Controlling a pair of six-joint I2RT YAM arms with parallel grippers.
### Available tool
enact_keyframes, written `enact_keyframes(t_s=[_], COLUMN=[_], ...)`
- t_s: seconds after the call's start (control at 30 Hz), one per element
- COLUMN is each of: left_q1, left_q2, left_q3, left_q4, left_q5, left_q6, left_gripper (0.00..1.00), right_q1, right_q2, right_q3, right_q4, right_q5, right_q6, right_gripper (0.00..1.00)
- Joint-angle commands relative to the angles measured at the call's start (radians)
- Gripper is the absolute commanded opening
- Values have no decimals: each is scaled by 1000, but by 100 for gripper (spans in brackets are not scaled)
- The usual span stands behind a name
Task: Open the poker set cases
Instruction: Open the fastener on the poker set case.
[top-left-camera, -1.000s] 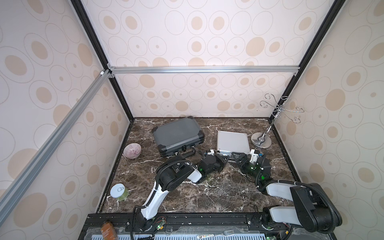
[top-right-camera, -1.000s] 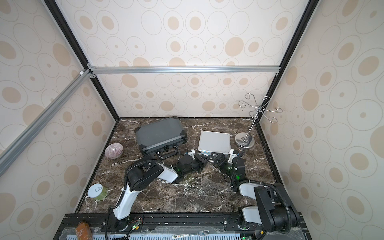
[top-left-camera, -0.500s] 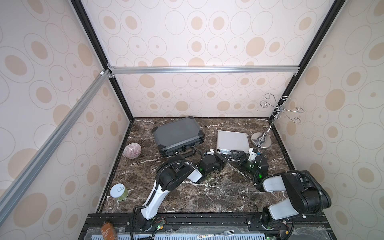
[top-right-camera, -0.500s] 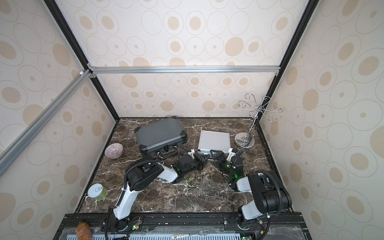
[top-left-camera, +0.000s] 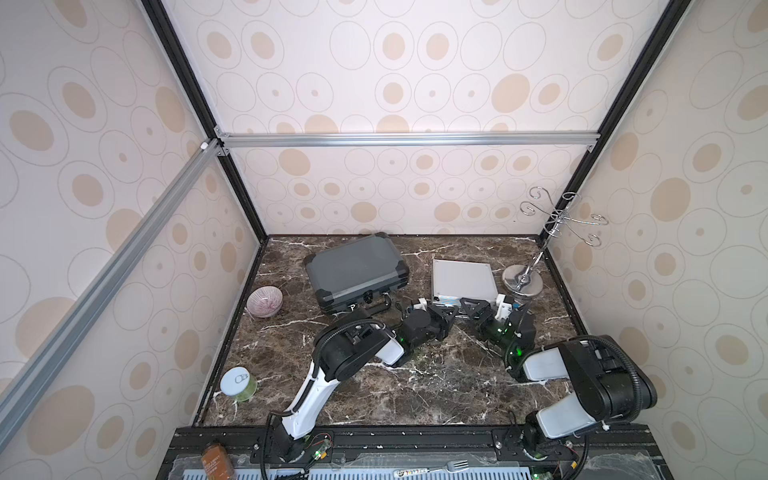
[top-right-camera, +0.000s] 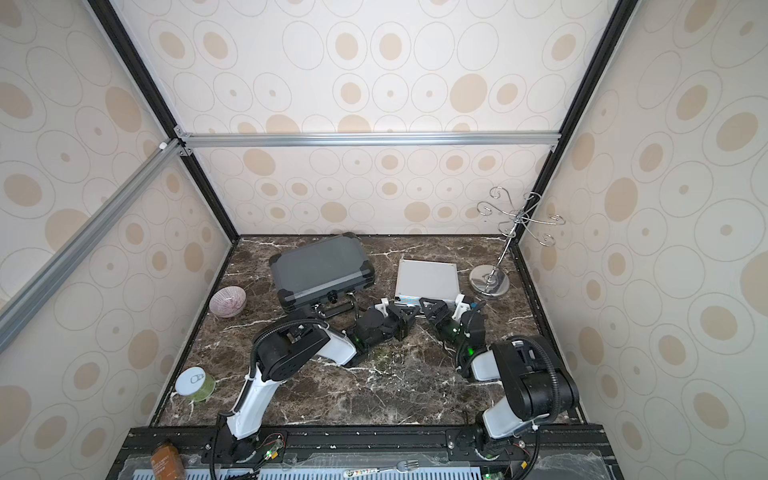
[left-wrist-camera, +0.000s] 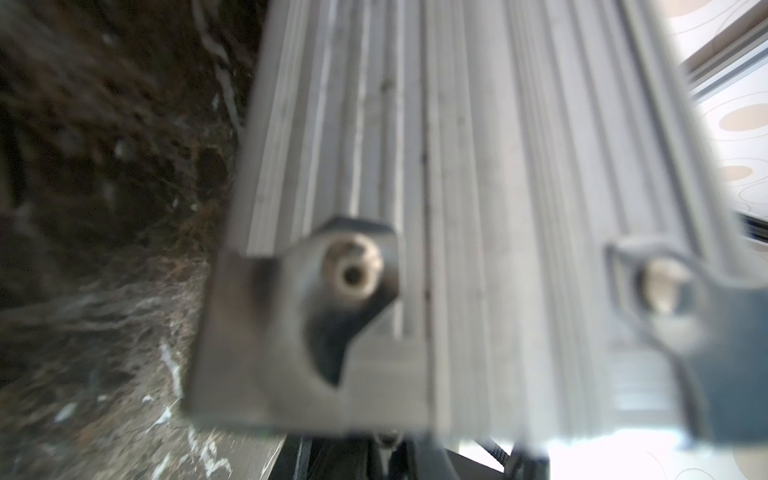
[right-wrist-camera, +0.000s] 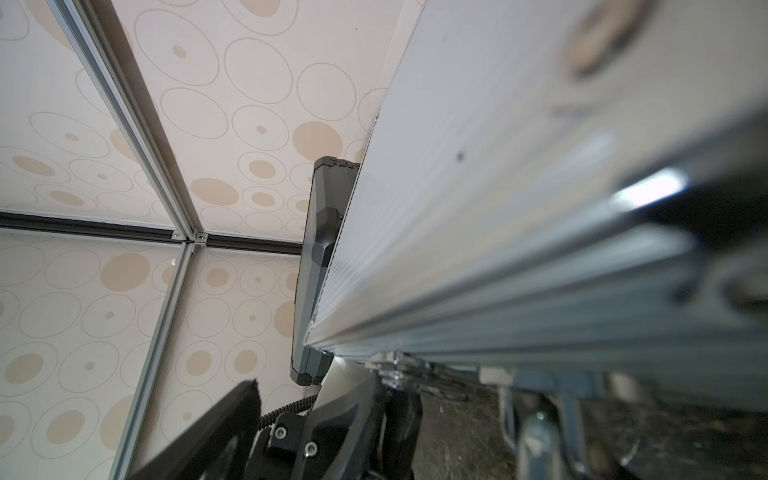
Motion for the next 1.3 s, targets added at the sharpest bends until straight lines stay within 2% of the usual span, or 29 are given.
enact_keyframes(t_s=[0.0, 0.47, 0.8, 1.1, 1.27], left_q1=[-12, -12, -12, -12, -12], left_q2=[-17, -5, 11, 31, 37], left_q3=[51, 54, 46, 36, 38], left_q4=[189, 194, 200, 201, 201], left_q5=[31, 27, 22, 16, 18], left_q6=[-64, -76, -92, -106, -108], left_gripper=[0, 0, 0, 0, 0], right_q1=[8, 8, 10, 20, 20], right_q2=[-18, -21, 80, -40, -61], right_q3=[8, 28, 37, 24, 26], right_q4=[40, 32, 283, 280, 281], right_q5=[-19, -22, -56, -35, -16], right_q6=[57, 55, 168, 172, 190], right_gripper=[94, 94, 91, 92, 92])
